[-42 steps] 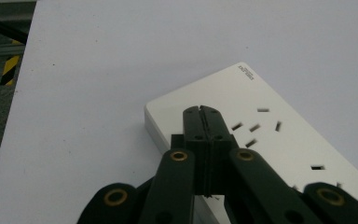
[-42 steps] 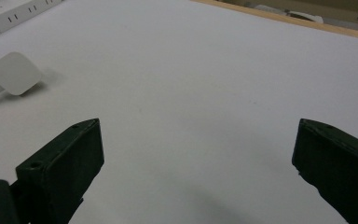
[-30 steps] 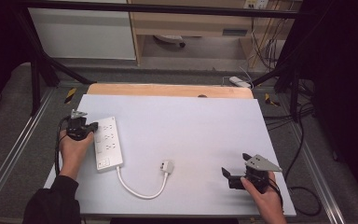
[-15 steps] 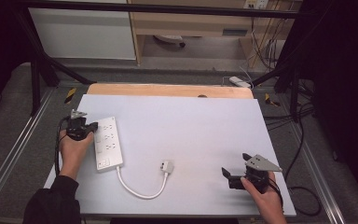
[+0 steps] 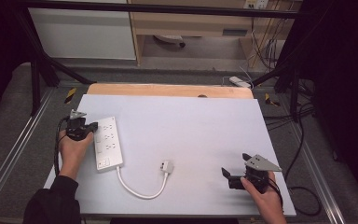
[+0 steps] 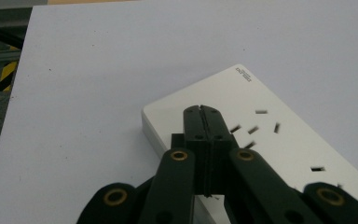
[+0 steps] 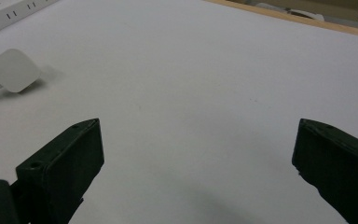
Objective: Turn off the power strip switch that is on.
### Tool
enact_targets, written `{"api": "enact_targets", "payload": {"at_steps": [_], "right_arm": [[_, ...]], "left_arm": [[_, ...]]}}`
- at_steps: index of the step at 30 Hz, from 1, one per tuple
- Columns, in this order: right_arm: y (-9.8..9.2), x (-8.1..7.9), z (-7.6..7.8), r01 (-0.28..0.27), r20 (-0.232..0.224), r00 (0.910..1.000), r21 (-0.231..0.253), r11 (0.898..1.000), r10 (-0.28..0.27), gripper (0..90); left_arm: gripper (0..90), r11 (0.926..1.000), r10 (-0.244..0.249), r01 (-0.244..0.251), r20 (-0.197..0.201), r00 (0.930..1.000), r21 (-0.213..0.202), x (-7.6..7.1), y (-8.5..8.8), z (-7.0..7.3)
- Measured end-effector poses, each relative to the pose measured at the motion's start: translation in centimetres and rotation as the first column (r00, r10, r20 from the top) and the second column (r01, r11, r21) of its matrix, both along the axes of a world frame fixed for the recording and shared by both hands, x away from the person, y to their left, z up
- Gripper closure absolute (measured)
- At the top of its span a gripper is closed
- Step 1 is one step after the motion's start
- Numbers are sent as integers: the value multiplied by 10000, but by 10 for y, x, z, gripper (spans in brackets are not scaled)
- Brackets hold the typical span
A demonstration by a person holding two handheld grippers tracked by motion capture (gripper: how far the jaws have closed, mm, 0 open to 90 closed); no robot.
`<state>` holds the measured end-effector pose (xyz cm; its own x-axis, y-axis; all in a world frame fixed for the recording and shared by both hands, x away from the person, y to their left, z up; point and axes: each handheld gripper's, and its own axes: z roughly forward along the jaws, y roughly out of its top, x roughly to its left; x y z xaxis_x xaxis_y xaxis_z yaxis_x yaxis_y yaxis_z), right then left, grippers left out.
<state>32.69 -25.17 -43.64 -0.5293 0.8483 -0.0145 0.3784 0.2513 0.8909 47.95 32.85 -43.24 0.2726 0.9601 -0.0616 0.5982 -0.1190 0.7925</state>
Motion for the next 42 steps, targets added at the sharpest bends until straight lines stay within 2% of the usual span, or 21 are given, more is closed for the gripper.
{"api": "enact_targets", "payload": {"at_steps": [14, 15, 17, 25, 32, 37, 42], "right_arm": [[0, 0, 0, -8, -22, 10000, -21, 10000, 8, 26], [0, 0, 0, -8, -22, 10000, -21, 10000, 8, 26], [0, 0, 0, -15, -8, 10000, -28, 10000, 15, 26], [0, 0, 0, -6, -51, 10000, -32, 10000, 5, 26], [0, 1, -1, 7, -43, 10000, -17, 10000, -7, 26], [0, 1, -1, 43, -51, 10000, -12, 10000, -43, 26], [-1, 0, 0, 68, 16, 10000, 36, 10000, -68, 26]], "left_arm": [[900, 10000, -67, 67, 15, 10000, -12, 0, 1, -1], [900, 9999, -49, 49, 4, 10000, 99, 0, 1, -2], [900, 10000, -3, 3, 22, 10000, -89, 0, 3, -3], [900, 10000, -10, 10, 66, 10000, -23, 1, 2, -3], [900, 9999, 10, -8, 151, 9999, -145, 0, 4, -4], [900, 10000, 63, -63, 179, 9998, 8, 1, 1, -4], [900, 10000, 81, -80, 191, 9998, -7, 2, -3, -4]]}}
